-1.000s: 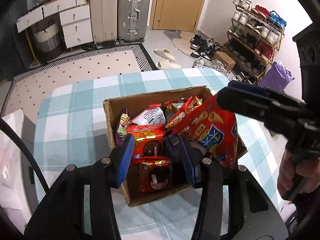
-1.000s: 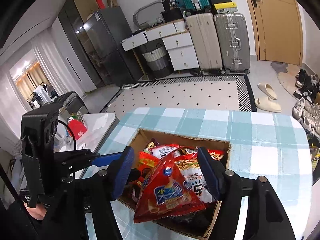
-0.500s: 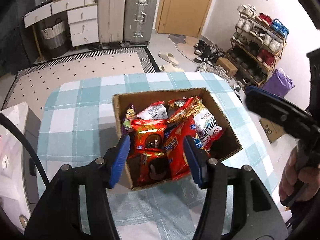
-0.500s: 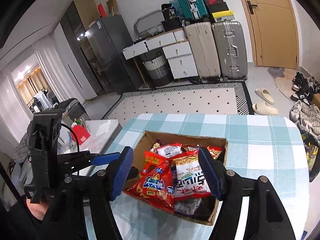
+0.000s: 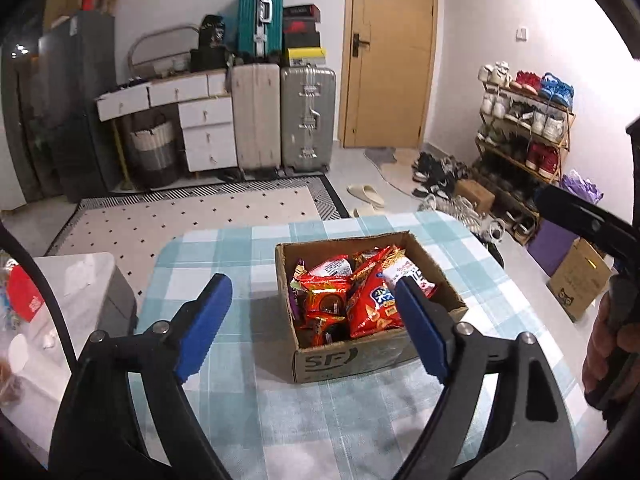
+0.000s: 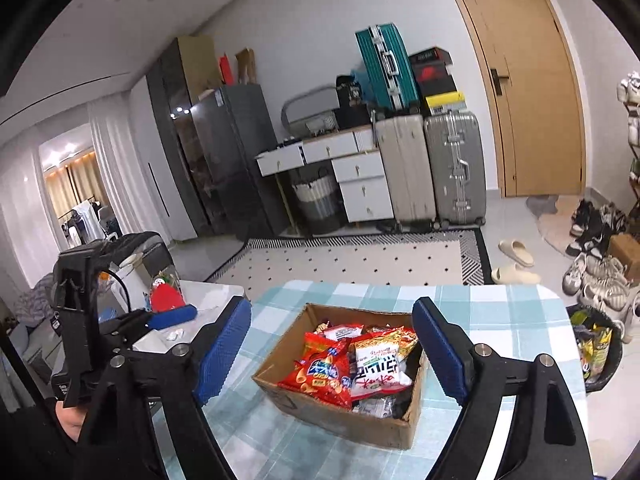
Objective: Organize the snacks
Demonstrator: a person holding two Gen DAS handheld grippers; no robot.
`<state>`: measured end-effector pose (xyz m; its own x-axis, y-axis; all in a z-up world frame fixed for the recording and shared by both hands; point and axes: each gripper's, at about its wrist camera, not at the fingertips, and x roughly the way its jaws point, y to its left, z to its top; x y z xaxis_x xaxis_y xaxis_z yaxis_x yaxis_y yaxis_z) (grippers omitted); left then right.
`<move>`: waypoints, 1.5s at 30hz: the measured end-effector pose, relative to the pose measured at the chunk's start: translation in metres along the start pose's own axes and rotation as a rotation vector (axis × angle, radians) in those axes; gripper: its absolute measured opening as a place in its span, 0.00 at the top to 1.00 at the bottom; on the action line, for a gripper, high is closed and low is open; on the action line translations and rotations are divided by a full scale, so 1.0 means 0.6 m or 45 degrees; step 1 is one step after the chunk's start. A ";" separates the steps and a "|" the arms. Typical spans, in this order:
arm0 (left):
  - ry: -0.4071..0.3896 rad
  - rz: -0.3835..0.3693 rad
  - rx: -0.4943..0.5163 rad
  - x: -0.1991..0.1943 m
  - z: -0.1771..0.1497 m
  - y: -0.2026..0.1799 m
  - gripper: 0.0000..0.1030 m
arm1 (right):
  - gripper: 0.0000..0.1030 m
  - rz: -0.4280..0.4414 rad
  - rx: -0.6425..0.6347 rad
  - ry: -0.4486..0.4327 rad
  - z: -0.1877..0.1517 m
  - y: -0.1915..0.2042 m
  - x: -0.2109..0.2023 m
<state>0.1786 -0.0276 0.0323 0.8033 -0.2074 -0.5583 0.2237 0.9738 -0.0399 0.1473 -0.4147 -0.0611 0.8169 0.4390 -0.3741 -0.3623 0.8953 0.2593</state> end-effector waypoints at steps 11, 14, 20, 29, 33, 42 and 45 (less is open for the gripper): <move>-0.228 0.052 -0.032 -0.126 -0.073 -0.012 0.00 | 0.01 -0.035 -0.047 -0.207 -0.087 0.015 -0.126; -0.260 0.083 -0.030 -0.138 -0.100 -0.017 0.00 | 0.01 -0.067 -0.065 -0.245 -0.130 0.011 -0.145; -0.379 0.153 -0.029 -0.132 -0.190 -0.005 0.00 | 0.00 -0.191 -0.207 -0.325 -0.218 -0.001 -0.164; -0.385 0.273 -0.045 -0.065 -0.303 0.028 0.00 | 0.00 -0.313 -0.159 -0.334 -0.312 -0.052 -0.147; -0.418 0.314 -0.046 -0.042 -0.330 0.033 0.00 | 0.01 -0.325 -0.175 -0.370 -0.339 -0.067 -0.137; -0.345 0.305 -0.036 0.003 -0.321 0.037 0.00 | 0.00 -0.330 -0.152 -0.319 -0.356 -0.083 -0.116; -0.319 0.302 -0.041 0.014 -0.319 0.041 0.00 | 0.00 -0.335 -0.171 -0.298 -0.355 -0.079 -0.107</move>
<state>0.0851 0.0123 -0.1323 0.9423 0.0123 -0.3347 0.0004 0.9993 0.0379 0.0163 -0.4691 -0.2389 0.9648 0.1770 -0.1947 -0.1691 0.9840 0.0567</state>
